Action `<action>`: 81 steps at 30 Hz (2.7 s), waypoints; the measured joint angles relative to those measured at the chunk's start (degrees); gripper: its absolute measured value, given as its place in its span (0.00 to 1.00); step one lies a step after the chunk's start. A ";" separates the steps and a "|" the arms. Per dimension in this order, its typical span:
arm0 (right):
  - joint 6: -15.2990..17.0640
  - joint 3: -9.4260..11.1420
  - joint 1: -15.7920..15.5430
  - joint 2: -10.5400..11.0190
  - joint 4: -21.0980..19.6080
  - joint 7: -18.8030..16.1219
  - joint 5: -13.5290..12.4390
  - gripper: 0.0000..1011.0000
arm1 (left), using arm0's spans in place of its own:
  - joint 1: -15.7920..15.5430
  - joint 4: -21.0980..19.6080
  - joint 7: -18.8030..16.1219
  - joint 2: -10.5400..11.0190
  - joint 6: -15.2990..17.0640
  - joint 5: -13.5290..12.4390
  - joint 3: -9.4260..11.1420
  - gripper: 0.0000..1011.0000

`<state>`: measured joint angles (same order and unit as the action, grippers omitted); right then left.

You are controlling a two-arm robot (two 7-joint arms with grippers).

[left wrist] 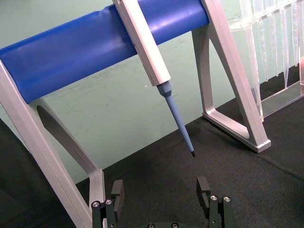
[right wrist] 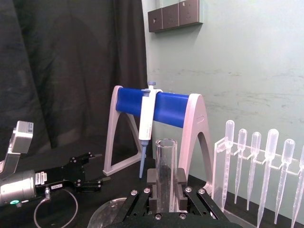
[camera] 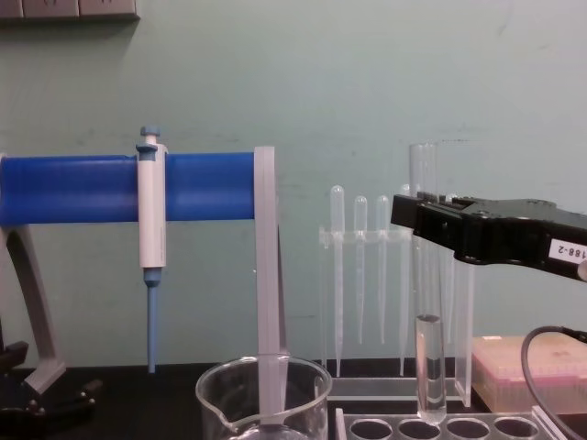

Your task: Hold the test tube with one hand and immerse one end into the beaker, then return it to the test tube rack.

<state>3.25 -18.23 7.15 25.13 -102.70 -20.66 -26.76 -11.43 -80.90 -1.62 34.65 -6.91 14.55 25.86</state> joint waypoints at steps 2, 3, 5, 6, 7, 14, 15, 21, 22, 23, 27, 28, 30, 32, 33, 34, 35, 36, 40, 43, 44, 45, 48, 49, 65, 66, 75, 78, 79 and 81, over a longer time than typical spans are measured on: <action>0.00 0.00 0.00 0.00 0.00 0.00 0.00 0.22 | 0.00 0.00 0.00 0.00 0.00 0.00 0.00 0.99; 0.00 0.00 0.00 0.00 0.01 0.00 0.00 0.22 | 0.00 0.00 0.00 0.00 0.00 0.00 0.00 0.99; 0.00 0.00 0.00 0.00 0.00 0.00 0.00 0.22 | 0.00 0.00 0.00 0.00 0.00 0.00 0.00 0.99; 0.00 0.00 0.00 0.00 0.00 0.00 0.00 0.22 | 0.00 0.00 0.00 0.00 0.00 0.00 0.00 0.99; 0.00 0.00 0.00 0.00 0.00 0.00 0.00 0.22 | 0.00 0.00 0.00 0.00 0.00 0.00 0.00 0.99; -0.01 -0.08 0.04 -0.04 -0.34 0.02 0.00 0.22 | 0.00 0.00 0.00 0.00 0.00 0.00 0.00 0.99; 0.01 -0.15 0.12 -0.07 -0.47 0.02 0.00 0.22 | 0.00 0.00 0.00 0.00 0.00 0.00 0.00 0.99; 0.44 -1.64 1.95 -0.97 -1.22 -0.23 0.02 0.22 | 0.00 0.00 0.00 0.00 0.00 0.00 0.00 0.99; 0.50 -1.98 2.36 -1.20 -1.23 -0.38 0.02 0.22 | 0.00 0.00 0.00 0.00 0.00 0.00 0.00 0.99; 0.53 -2.60 3.12 -1.64 -1.20 -0.64 0.08 0.22 | 0.00 0.00 0.00 0.00 0.00 0.00 0.00 0.99; 0.31 -4.92 5.88 -3.39 0.50 -1.42 0.67 0.22 | 0.00 0.00 0.00 0.00 0.00 0.00 0.00 0.99; 0.18 -5.39 6.46 -3.76 1.08 -1.56 0.85 0.22 | 0.00 0.00 0.00 0.00 0.00 0.00 0.00 0.99; -0.38 -6.60 7.88 -4.79 2.75 -2.01 1.31 0.22 | 0.00 0.00 0.00 0.00 0.00 0.00 0.00 0.99; -0.93 -7.37 8.90 -5.49 4.07 -2.30 1.73 0.22 | 0.00 0.00 0.00 0.00 0.00 0.00 0.00 0.99; -1.69 -8.09 9.74 -6.13 5.28 -2.64 2.20 0.22 | 0.00 0.00 0.00 0.00 0.00 0.00 0.00 0.99; -2.17 -8.36 10.08 -6.39 6.00 -2.81 2.46 0.22 | 0.00 0.00 0.00 0.00 0.00 0.00 0.00 0.99; -2.66 -8.64 10.41 -6.68 6.72 -2.95 2.71 0.22 | 0.00 0.00 0.00 0.00 0.00 0.00 0.00 0.99; -3.71 -9.09 10.84 -7.21 7.97 -3.26 3.18 0.22 | 0.00 0.00 0.00 0.00 0.00 0.00 0.00 0.99; -5.89 -9.77 11.25 -8.10 10.32 -3.70 4.15 0.22 | 0.00 0.00 0.00 0.00 0.00 0.00 0.00 0.99; -9.10 -10.24 11.08 -9.05 13.55 -4.49 4.88 0.22 | 0.00 0.00 0.00 0.00 0.00 0.00 0.00 0.99; -9.79 -10.32 10.97 -9.26 14.23 -4.71 4.99 0.22 | 0.00 0.00 0.00 0.00 0.00 0.00 0.00 0.99; -11.30 -10.39 10.77 -9.59 15.73 -5.21 5.13 0.22 | 0.00 0.00 0.00 0.00 0.00 0.00 0.00 0.99; -13.08 -10.47 10.47 -10.12 17.76 -6.03 5.20 0.22 | 0.00 0.00 0.00 0.00 0.00 0.00 0.00 0.99; -14.08 -10.52 10.24 -10.46 18.93 -6.48 5.24 0.22 | 0.00 0.00 0.00 0.00 0.00 0.00 0.00 0.99; -16.86 -9.89 9.16 -12.14 23.88 -8.26 5.60 0.22 | 0.00 0.00 0.00 0.00 0.00 0.00 0.00 0.99; -16.86 -9.86 9.13 -12.15 23.88 -8.28 5.61 0.22 | 0.00 0.00 0.00 0.00 0.00 0.00 0.00 0.99; -16.82 -9.79 9.05 -12.14 23.80 -8.33 5.64 0.22 | 0.00 0.00 0.00 0.00 0.00 0.00 0.00 0.99; -16.79 -9.80 9.06 -12.13 23.75 -8.32 5.64 0.22 | 0.00 0.00 0.00 0.00 0.00 0.00 0.00 0.99; -16.79 -9.80 9.07 -12.12 23.74 -8.31 5.63 0.22 | 0.00 0.00 0.00 0.00 0.00 0.00 0.00 0.99; -16.76 -9.81 9.08 -12.11 23.72 -8.30 5.62 0.22 | 0.00 0.00 0.00 0.00 0.00 0.00 0.00 0.99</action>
<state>-13.51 -28.04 16.23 13.02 -78.99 -28.96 -21.14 -11.43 -80.90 -1.62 34.65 -6.91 14.55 25.86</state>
